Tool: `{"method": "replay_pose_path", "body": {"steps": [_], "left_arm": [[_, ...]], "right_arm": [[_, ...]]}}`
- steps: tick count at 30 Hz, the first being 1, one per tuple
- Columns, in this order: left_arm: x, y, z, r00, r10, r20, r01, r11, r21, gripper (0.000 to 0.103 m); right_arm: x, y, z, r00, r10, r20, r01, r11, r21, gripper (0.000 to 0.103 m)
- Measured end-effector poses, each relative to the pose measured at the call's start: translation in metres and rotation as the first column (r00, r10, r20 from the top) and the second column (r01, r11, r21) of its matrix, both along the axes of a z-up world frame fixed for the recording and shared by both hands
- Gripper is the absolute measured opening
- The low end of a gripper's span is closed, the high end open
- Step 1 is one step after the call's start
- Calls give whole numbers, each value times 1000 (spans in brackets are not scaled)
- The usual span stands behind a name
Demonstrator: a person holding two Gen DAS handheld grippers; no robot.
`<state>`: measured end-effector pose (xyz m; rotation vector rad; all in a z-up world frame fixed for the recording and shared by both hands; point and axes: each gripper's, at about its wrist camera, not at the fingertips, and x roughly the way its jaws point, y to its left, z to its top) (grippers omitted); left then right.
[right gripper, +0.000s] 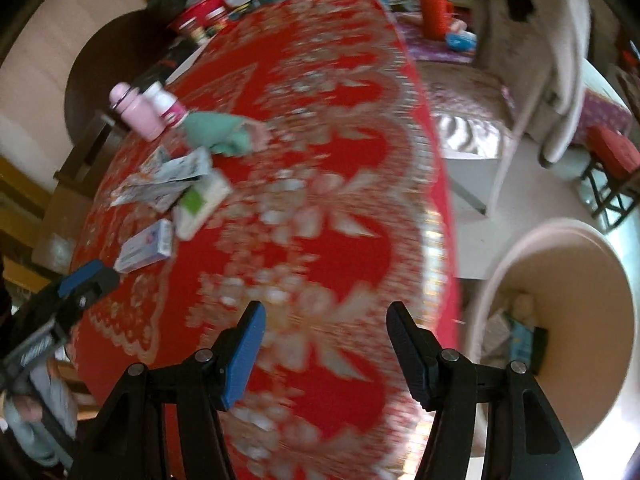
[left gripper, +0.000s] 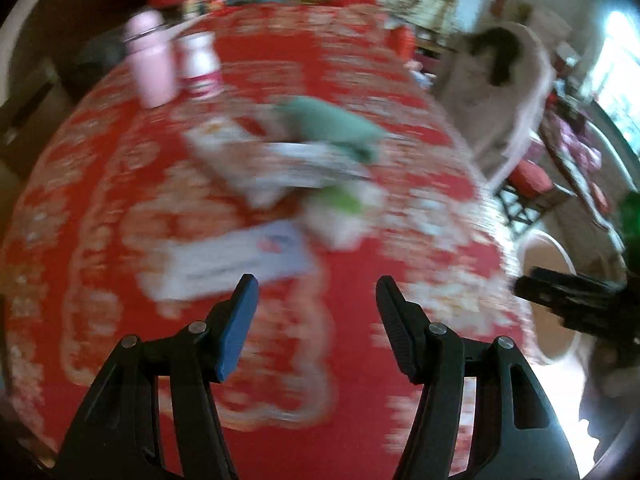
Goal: Collect trash
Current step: 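Move both tools back over the table toward the medicine boxes, then grasp white-blue tablet box with left gripper while right gripper grasps white-green packet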
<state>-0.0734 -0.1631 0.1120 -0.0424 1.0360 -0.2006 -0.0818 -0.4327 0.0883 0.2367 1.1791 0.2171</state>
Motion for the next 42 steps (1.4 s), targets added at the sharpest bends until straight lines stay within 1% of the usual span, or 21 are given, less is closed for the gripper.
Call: {"method": "replay_pose_path", "body": {"steps": [2,5,9,11,13,14,15,17,19,22,23,25,27,30,33,35,38,39,40,41,42], "left_arm": [[15,32,-7,999,53,-6,-52,998,30,60],[42,70,-22,994,111,-25,-109,993,44,60],[74,98,-44,988,139,-68,-136,990,34,60],[82,104,-56,986,120,-118,-121,993,0,60],[80,101,-65,983,77,-167,-85,996,-38,60],[75,99,-65,986,51,-162,-63,996,-69,60],[71,96,-66,984,25,-178,-40,996,-78,60],[60,91,-67,979,-23,-203,-2,993,-122,59],[48,82,-70,968,-81,-236,43,986,-163,59],[39,77,-66,967,-115,-225,79,983,-163,59],[39,79,-62,971,-118,-209,84,983,-164,59],[42,87,-54,980,-95,-174,70,987,-147,59],[47,98,-46,986,-72,-148,48,987,-156,59],[49,108,-44,989,-45,-141,24,988,-150,59],[49,110,-45,989,-44,-141,21,987,-157,60],[47,106,-44,988,-71,-137,46,983,-176,60],[47,95,-42,981,-147,-124,129,981,-148,61],[47,88,-43,976,-179,-120,162,977,-139,61],[47,84,-43,972,-205,-119,189,973,-134,61],[47,77,-44,964,-236,-119,220,967,-129,61],[48,71,-45,957,-262,-120,248,961,-124,61]], "right_arm": [[7,17,1,1000,16,0,-16,1000,-1,61],[15,40,0,999,33,-5,-33,999,-7,61],[19,60,-3,999,46,-17,-47,999,-10,61],[23,69,-5,999,51,-20,-51,999,-18,61],[29,75,-6,999,43,-19,-44,999,-21,61],[31,76,-6,999,38,-18,-39,999,-19,61],[35,79,-6,999,30,-15,-31,999,-16,62],[45,84,-7,1000,7,-9,-7,1000,-9,64],[59,91,-11,1000,-12,-8,12,1000,5,67],[76,104,-19,1000,-12,-23,12,1000,9,67],[80,109,-20,1000,-12,-23,13,1000,6,67],[89,116,-22,1000,-24,-20,24,1000,2,67],[95,120,-23,999,-39,-17,39,999,2,67],[106,132,-28,998,-65,-14,64,998,-10,67],[115,139,-35,995,-97,-18,97,995,0,68],[120,143,-38,994,-103,-22,103,995,-5,68],[123,151,-39,996,-84,-2,83,995,-57,68],[122,152,-40,997,-72,4,72,995,-76,65],[120,153,-39,998,-58,11,59,992,-110,53],[117,150,-39,999,-47,14,49,991,-125,47],[114,145,-40,999,-44,13,45,992,-120,46]]}}
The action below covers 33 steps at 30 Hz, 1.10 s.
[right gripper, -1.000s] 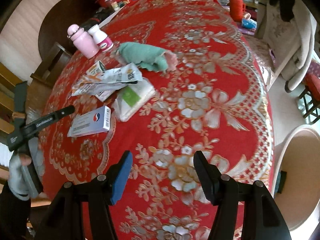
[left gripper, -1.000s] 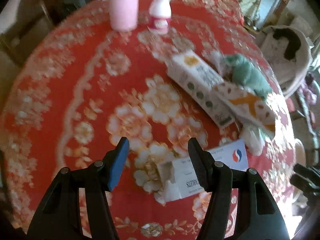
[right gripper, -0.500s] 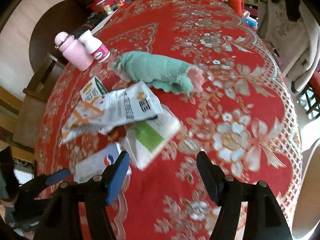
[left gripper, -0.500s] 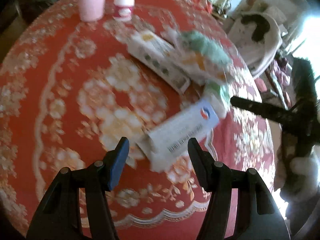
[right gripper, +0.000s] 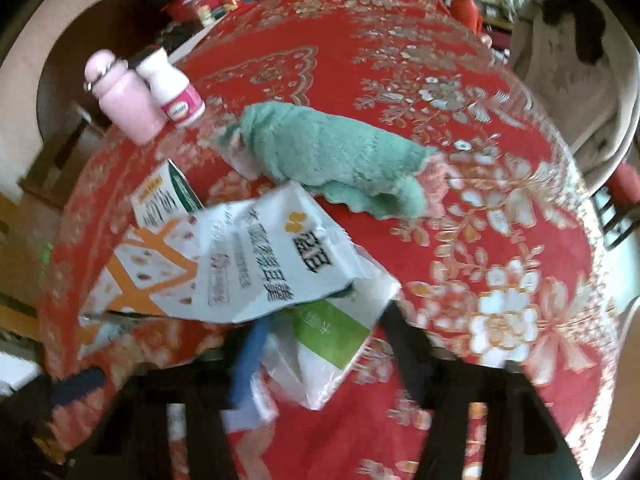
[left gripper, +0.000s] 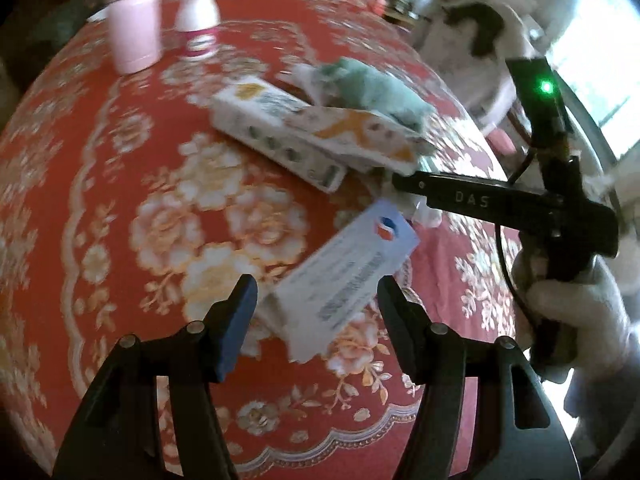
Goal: Collect trash
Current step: 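Grasp white-blue tablet box with left gripper while right gripper grasps white-green packet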
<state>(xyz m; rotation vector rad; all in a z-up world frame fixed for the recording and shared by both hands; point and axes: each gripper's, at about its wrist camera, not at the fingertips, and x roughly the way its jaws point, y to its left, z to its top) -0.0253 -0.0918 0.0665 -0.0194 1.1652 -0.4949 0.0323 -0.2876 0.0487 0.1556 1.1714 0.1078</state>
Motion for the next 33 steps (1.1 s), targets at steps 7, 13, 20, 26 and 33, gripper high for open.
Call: {"method": "replay_pose_path", "body": {"steps": [7,13,20,26,33], "left_arm": [[5,-38,-10,984,-172,42,165,977,134,61],[18,-60,-27,966,-258,19,248,944,216,62],[10,-62,-26,980,-196,-39,200,969,145,52],[-12,-68,-17,988,-117,-100,122,991,46,49],[-30,-104,2,993,-98,-68,100,995,30,49]], "right_arm": [[-46,-58,1,998,-45,-41,48,996,72,42],[-75,-80,3,995,-84,-46,89,989,118,42],[-92,-86,16,997,-72,-10,73,990,117,42],[-108,-96,29,998,-54,16,52,993,104,42],[-121,-119,32,998,-65,17,63,992,110,42]]}}
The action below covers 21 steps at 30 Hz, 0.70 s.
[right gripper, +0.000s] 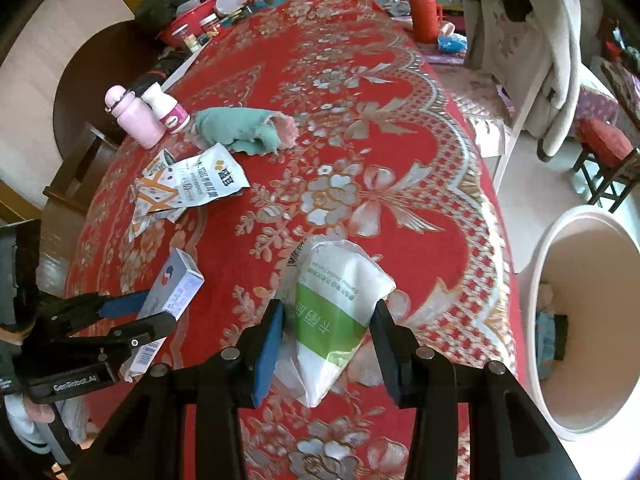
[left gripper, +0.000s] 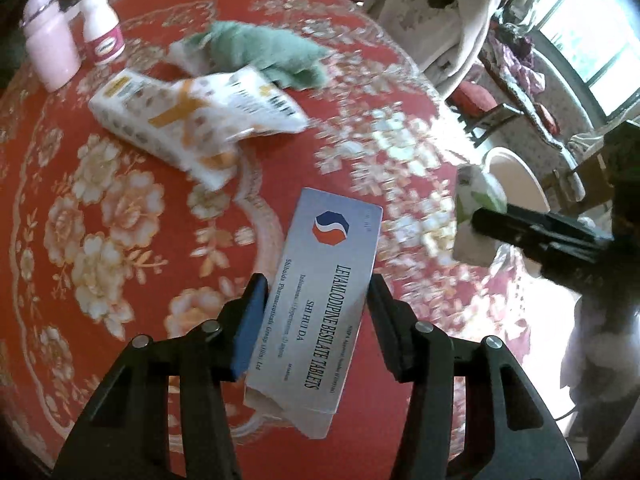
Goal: Collect trash
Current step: 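Grasp white-blue tablet box with left gripper while right gripper grasps white-green packet, then carry the tablet box and white-green packet in both grippers over the bucket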
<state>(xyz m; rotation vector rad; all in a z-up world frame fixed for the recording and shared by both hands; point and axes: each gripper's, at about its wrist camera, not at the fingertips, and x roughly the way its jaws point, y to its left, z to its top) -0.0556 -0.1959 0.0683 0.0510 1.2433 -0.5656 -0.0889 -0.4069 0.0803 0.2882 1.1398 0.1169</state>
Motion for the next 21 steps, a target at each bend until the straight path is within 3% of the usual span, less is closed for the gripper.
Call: {"method": "replay_pose_path", "body": {"steps": [8,21], "left_arm": [[-2,-46,14,999,-34,27,35,999,-19,49],[-8,-136,32,988,-141,67,144,989,-41,49]], "right_arm": [[-18,-35,9,999,-37,12,38,999,-10,42],[-56,-116,16,982,-189,13,189,982,-21,42]]}}
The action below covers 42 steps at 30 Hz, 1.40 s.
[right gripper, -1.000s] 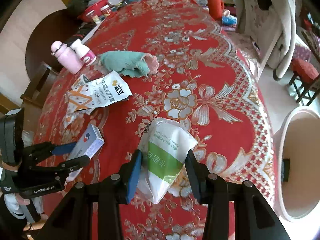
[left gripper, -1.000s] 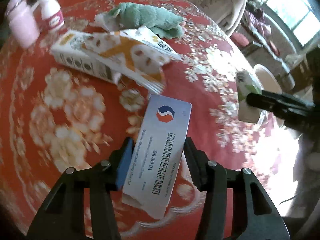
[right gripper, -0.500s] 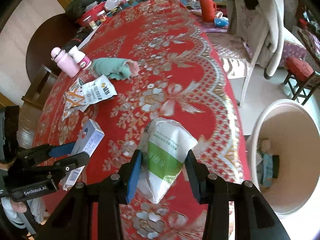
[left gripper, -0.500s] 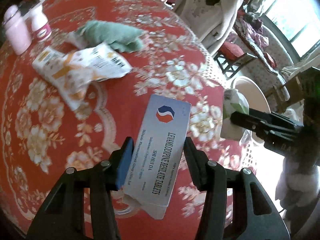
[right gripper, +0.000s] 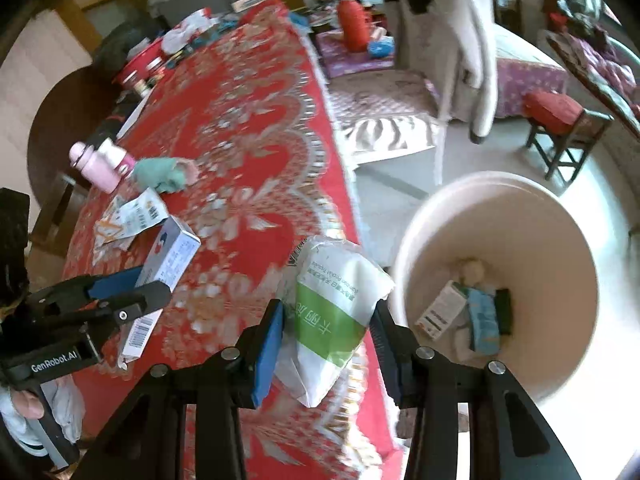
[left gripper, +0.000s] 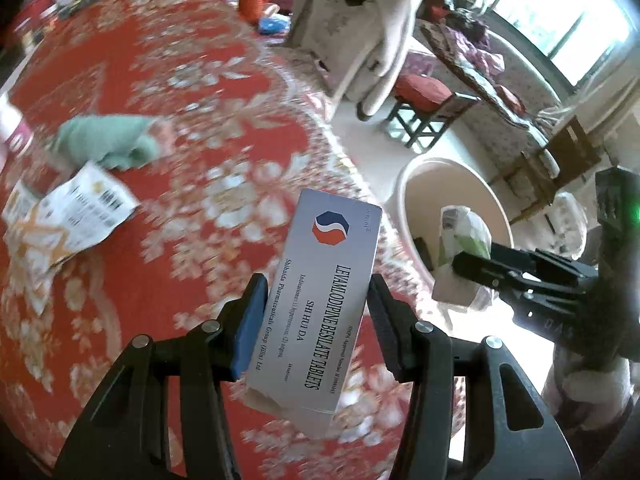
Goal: Collect trash
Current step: 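Carry the tablet box and white-green packet in both grippers over the bucket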
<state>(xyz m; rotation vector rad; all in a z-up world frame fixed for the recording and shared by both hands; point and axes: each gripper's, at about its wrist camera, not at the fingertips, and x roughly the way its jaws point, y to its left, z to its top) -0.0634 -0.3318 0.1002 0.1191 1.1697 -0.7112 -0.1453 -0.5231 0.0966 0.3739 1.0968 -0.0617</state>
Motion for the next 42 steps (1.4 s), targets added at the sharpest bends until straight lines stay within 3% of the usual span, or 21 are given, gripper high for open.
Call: {"method": "replay_pose_path", "body": {"steps": [19,42], "left_arm": [[-11,-111,-5,989,-146,5,146,989,-3,49],[-15,-176,-33,985,-154,-81,153,988,-19,49]], "right_arm": [[-45,-86,-5,984,-176,-27,176,984,-2,42],[-64,-134,-37,965,-244,-99,247,969,20,42]]}}
